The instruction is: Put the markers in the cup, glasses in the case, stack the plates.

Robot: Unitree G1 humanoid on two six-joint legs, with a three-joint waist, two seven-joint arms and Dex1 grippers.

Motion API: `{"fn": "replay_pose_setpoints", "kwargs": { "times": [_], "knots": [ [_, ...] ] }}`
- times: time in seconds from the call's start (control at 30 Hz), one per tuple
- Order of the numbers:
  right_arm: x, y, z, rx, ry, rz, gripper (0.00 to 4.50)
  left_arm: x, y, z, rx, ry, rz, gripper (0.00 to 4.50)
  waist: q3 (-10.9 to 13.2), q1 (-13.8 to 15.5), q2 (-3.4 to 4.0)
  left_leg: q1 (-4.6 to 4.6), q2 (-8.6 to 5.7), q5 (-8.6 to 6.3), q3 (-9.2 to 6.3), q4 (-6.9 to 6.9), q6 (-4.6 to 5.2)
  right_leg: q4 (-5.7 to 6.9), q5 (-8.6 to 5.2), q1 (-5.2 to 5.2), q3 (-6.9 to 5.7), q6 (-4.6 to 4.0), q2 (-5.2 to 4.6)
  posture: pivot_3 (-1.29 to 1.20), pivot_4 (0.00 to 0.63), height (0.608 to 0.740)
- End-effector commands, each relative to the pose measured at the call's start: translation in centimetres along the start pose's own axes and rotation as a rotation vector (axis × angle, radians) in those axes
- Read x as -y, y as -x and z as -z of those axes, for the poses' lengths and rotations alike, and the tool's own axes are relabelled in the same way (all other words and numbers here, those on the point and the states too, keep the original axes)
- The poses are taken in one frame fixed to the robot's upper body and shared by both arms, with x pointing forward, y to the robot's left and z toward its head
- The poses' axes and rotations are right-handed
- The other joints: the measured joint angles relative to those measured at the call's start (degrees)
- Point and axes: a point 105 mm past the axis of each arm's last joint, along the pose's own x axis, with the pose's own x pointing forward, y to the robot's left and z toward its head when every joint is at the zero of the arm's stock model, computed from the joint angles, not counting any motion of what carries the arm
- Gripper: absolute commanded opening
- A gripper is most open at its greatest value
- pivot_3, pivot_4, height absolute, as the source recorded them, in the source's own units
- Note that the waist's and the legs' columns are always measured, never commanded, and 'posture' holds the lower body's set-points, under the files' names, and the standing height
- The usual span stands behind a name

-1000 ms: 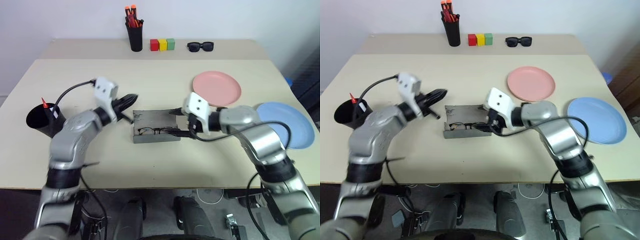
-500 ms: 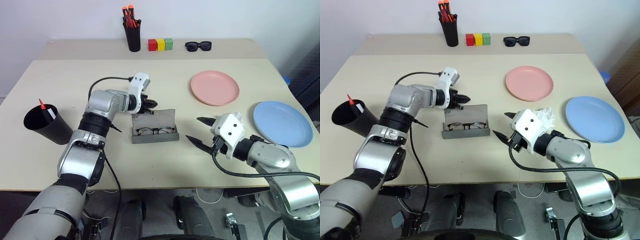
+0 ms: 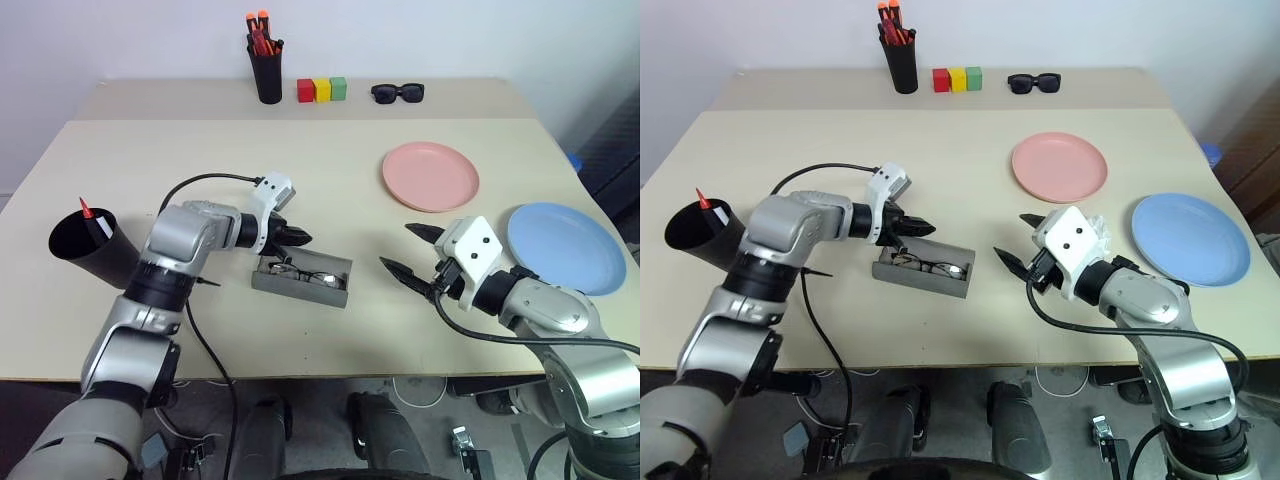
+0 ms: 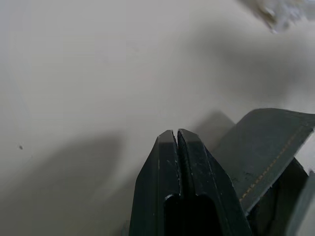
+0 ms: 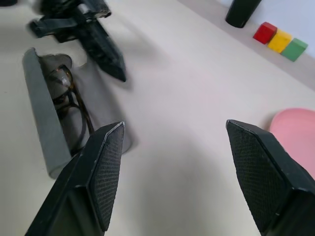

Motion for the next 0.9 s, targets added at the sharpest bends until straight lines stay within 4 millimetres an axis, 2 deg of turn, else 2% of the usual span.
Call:
{"fn": "replay_pose_setpoints", "kwargs": {
  "times": [0.03, 0.33, 0.53, 0.67, 0.9],
  "knots": [
    [0.0, 0.2, -1.0, 0.056, -0.014, -0.025, 3.35, 1.0, 1.4, 0.6, 0.008, -0.051, -0.003, 0.05, 0.0, -0.03, 0.0, 0.0, 0.0, 0.0, -0.01, 0.0, 0.0, 0.0, 0.0, 0.0, 0.0, -0.01, 0.0, 0.0, 0.15, 0.74],
    [0.7, 0.2, -0.3, 0.045, -0.045, -0.023, 3.35, 3.0, 3.8, 5.5, -0.064, -0.157, 0.012, 0.05, -0.02, 0.01, 0.0, 0.04, 0.03, 0.0, 0.05, -0.01, 0.0, -0.01, -0.12, 0.02, 0.02, -0.22, 0.0, 0.0, 0.15, 0.74],
    [2.8, 0.0, 0.6, -0.01, -0.043, 0.039, 3.35, 3.9, 4.3, 6.8, 0.026, -0.293, 0.015, 0.05, -0.06, 0.1, 0.07, 0.09, 0.05, 0.0, 0.13, -0.01, 0.0, -0.07, -0.15, 0.06, 0.05, -0.28, -0.07, 0.0, 0.15, 0.74],
    [5.1, -1.1, 2.0, -0.086, -0.006, 0.113, 3.35, 4.2, 4.4, 6.1, 0.124, -0.346, 0.001, 0.05, -0.06, 0.16, 0.07, 0.09, 0.04, 0.0, 0.17, 0.01, 0.0, -0.08, -0.15, 0.07, 0.06, -0.3, -0.08, 0.0, 0.15, 0.74],
    [11.1, -5.7, 6.2, -0.314, 0.299, 0.255, 3.35, 5.3, 3.8, 2.6, 0.362, -0.404, -0.004, 0.05, -0.03, 0.02, 0.06, 0.07, 0.01, 0.0, 0.25, 0.09, 0.0, -0.08, -0.1, 0.04, 0.09, -0.32, -0.06, 0.0, 0.15, 0.74]
  ]
}}
